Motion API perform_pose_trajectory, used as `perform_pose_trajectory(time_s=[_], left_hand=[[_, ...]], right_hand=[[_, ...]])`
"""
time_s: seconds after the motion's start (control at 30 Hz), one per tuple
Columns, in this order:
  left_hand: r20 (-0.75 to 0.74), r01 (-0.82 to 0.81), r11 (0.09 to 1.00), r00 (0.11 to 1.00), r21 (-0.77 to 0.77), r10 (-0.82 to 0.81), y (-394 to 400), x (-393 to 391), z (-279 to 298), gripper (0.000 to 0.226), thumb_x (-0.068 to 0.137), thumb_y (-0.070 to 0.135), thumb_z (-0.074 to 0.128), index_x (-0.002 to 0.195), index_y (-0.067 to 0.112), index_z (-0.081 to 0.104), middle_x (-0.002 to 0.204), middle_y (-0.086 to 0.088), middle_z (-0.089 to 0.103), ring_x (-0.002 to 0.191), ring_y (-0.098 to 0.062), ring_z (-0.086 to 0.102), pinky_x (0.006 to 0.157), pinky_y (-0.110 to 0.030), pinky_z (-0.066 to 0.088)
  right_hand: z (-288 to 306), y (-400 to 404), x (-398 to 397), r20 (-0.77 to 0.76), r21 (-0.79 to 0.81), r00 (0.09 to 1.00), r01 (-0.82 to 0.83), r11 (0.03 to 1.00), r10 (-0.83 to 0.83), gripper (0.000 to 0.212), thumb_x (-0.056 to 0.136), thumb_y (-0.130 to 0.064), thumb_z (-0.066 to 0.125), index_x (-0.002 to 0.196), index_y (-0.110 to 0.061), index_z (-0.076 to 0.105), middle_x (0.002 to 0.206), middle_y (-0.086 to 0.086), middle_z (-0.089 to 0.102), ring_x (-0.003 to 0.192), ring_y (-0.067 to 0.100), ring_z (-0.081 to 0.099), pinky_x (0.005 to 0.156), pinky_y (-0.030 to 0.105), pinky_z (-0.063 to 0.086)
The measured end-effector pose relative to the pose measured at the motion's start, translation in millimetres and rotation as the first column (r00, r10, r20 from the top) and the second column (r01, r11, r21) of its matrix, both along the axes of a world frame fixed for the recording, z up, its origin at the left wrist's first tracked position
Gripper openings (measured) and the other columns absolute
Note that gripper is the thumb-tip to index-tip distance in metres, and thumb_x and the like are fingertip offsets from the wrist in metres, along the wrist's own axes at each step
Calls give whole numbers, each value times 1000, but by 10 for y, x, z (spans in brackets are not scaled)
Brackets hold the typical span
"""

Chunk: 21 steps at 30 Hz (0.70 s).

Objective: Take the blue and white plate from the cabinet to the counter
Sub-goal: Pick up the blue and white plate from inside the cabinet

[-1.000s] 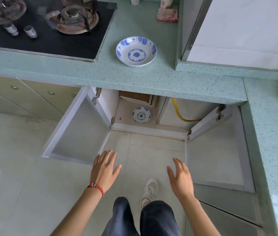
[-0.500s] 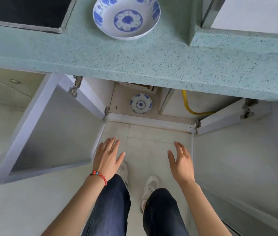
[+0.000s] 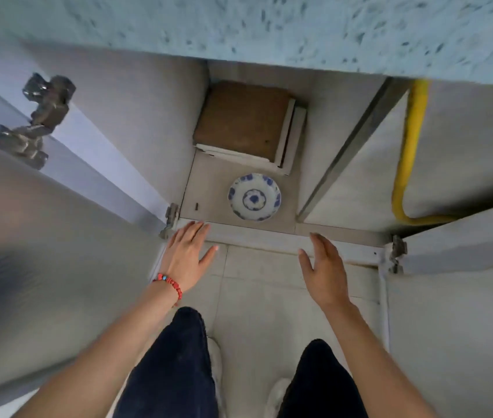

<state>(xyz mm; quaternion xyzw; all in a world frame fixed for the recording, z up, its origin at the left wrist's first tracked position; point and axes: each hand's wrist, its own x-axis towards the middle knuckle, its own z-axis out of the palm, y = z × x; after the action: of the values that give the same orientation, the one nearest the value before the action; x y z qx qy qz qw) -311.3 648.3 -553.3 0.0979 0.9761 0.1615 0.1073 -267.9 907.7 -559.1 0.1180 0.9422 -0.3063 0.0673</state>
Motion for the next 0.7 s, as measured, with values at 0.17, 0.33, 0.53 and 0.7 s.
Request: perform_pose_trajectory(time_s=[0.17, 0.33, 0.53, 0.7], left_hand=[[-55, 15, 999, 998, 46, -13, 10, -591, -782, 46, 88, 28, 52, 127, 6, 43, 137, -16, 46, 130, -30, 37, 107, -45, 31], [-94, 31, 997, 995, 74, -24, 82, -1058, -1490, 46, 87, 26, 53, 128, 5, 42, 137, -17, 46, 129, -28, 37, 107, -40, 30], [-130, -40, 969, 989, 242, 73, 206, -1484, -2026, 42, 87, 20, 54, 125, 3, 45, 130, -21, 52, 120, -35, 46, 102, -44, 39], [-33, -68, 945, 996, 320, 83, 337, -1679, -2344, 39, 88, 18, 52, 124, 4, 45, 127, -20, 53, 117, -34, 47, 99, -41, 43]], right_hand=[[-788, 41, -510, -48, 12, 998, -45, 999, 46, 46, 92, -25, 48, 132, -4, 39, 138, 18, 46, 127, 31, 41, 103, 40, 38], [-1452, 86, -1024, -88, -21, 994, -65, 998, 63, 46, 92, -25, 47, 133, -5, 37, 140, 16, 43, 128, 29, 38, 101, 38, 38], [-2037, -33, -1510, -127, -76, 989, -83, 994, 73, 41, 92, -26, 46, 129, -10, 39, 133, 13, 49, 122, 28, 44, 92, 37, 44], [-2414, -107, -1791, -24, -37, 999, -47, 998, 46, 44, 92, -27, 46, 132, -12, 35, 132, 12, 48, 120, 27, 47, 93, 41, 48]])
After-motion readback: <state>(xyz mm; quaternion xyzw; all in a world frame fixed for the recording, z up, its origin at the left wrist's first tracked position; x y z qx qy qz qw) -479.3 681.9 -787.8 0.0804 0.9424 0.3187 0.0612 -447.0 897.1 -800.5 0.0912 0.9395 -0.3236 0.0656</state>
